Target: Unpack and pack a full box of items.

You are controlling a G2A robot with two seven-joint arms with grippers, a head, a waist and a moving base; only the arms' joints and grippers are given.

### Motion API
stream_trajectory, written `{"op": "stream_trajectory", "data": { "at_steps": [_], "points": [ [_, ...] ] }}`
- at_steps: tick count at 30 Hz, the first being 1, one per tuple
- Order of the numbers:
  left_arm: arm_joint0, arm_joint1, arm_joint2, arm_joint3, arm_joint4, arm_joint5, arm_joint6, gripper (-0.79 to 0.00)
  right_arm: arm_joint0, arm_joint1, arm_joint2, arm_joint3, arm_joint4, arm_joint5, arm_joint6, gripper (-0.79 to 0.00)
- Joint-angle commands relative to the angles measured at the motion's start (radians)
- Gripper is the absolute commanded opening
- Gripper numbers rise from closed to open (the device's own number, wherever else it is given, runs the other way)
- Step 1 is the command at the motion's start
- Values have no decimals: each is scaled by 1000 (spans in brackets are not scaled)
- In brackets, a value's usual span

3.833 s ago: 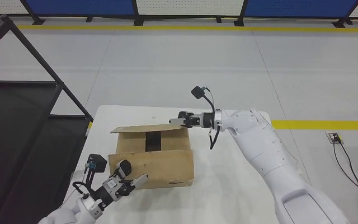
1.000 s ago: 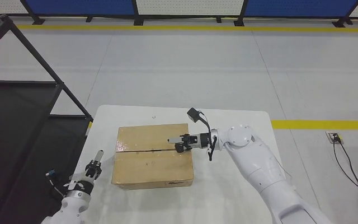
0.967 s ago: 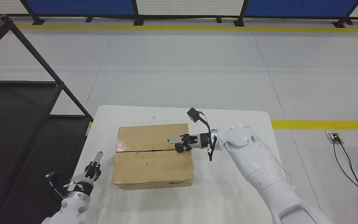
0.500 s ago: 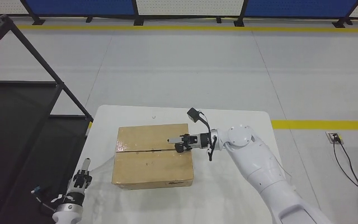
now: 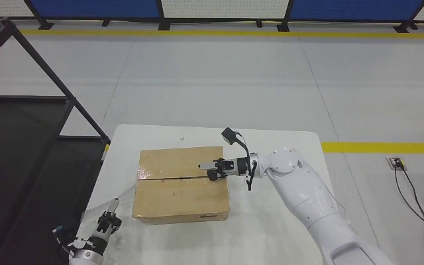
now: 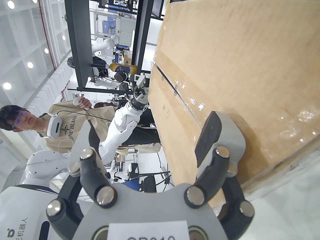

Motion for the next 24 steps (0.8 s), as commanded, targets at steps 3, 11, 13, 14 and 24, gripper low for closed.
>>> {"op": "stream_trajectory", "data": {
  "at_steps": [3, 11, 13, 14, 24],
  "points": [
    [-76, -7, 35, 55, -29, 48, 21, 0, 0, 0, 0, 0, 0, 0, 0, 0],
    [-203, -22, 57, 158, -132, 139, 85, 0, 0, 0, 0, 0, 0, 0, 0, 0],
    [-231, -25, 56, 189, -162, 157, 91, 0, 0, 0, 0, 0, 0, 0, 0, 0],
    [-242, -26, 53, 204, -167, 161, 98, 0, 0, 0, 0, 0, 0, 0, 0, 0],
    [-238, -35, 10, 176, -226, 73, 167, 0, 0, 0, 0, 0, 0, 0, 0, 0]
  ]
}}
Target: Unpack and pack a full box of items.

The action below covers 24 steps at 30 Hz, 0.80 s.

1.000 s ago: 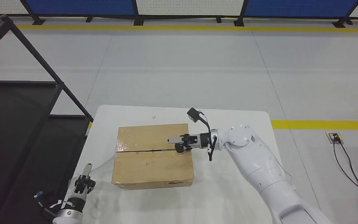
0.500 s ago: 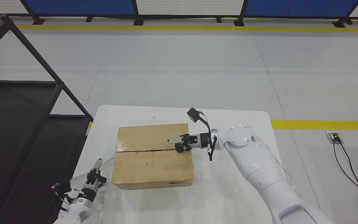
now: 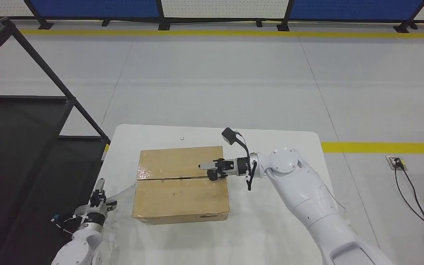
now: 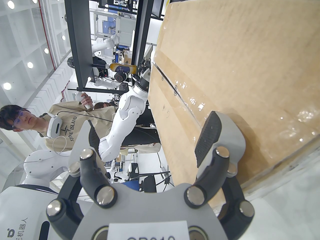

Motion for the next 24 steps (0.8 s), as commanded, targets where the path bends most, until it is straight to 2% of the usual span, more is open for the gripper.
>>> {"op": "stream_trajectory", "data": {
  "at_steps": [1, 12, 17, 24],
  "points": [
    [15, -2, -10, -29, -3, -29, 26, 0, 0, 0, 0, 0, 0, 0, 0, 0],
    [127, -16, -53, -275, 68, -171, 181, 0, 0, 0, 0, 0, 0, 0, 0, 0],
    [158, -18, -66, -382, 164, -169, 221, 0, 0, 0, 0, 0, 0, 0, 0, 0],
    [143, -20, -45, -464, 299, -142, 199, 0, 0, 0, 0, 0, 0, 0, 0, 0]
  ]
}}
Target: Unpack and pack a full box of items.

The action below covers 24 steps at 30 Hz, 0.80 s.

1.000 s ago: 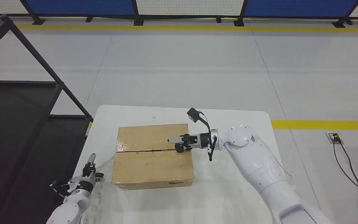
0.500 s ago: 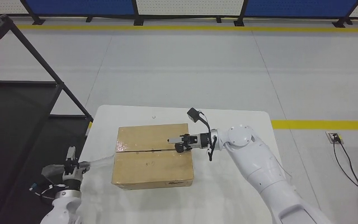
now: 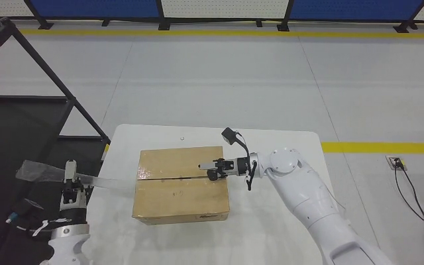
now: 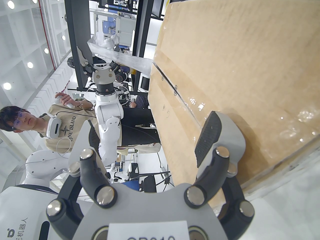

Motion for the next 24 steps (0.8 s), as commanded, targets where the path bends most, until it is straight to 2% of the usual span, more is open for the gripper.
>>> {"op": "stream_trajectory", "data": {
  "at_steps": [1, 10, 14, 24],
  "points": [
    [-2, -1, 16, -27, 55, 3, -2, 0, 0, 0, 0, 0, 0, 0, 0, 0],
    [-19, -7, 102, -95, 247, 46, -10, 0, 0, 0, 0, 0, 0, 0, 0, 0],
    [-51, -12, 157, -89, 336, 91, -6, 0, -3, 0, 0, -3, -1, 1, -7, 0],
    [-131, -28, 287, -42, 476, 157, 0, 0, -98, 38, 53, -165, -34, 23, -62, 0]
  ]
}}
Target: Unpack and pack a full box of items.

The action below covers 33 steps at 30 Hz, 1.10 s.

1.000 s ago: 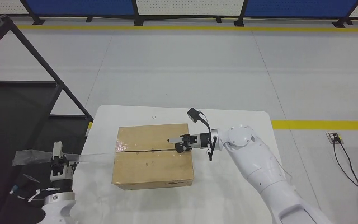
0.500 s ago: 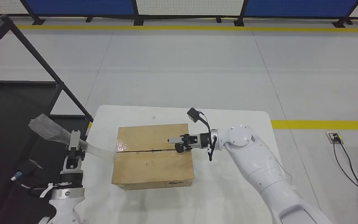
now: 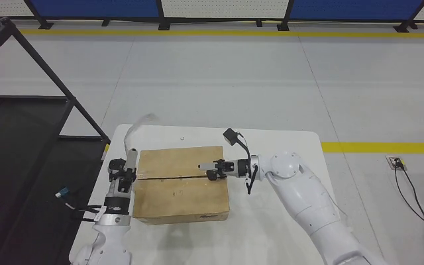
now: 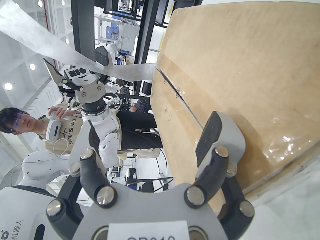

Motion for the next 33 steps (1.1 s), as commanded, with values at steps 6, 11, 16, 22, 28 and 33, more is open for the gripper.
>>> {"op": "stream_trajectory", "data": {
  "at_steps": [6, 11, 16, 22, 28, 33],
  "points": [
    [-34, -10, 60, 31, 58, 18, -13, 0, -72, 32, 50, -118, -22, 25, -9, 0],
    [-54, -16, 89, 54, 82, 24, -32, 0, -109, 49, 79, -175, -28, 39, -15, 0],
    [-65, -21, 110, 69, 97, 24, -58, 0, -135, 59, 89, -217, -32, 55, -18, 0],
    [-70, -25, 111, 70, 104, 16, -67, 0, -154, 68, 94, -256, -17, 30, 7, 0],
    [-47, -29, 58, 28, 40, -5, -29, 0, -156, 73, 89, -262, -7, 37, 17, 0],
    [6, -28, -41, -46, -94, -45, -50, 0, -140, 72, 72, -249, -2, 45, 20, 0]
  ]
}}
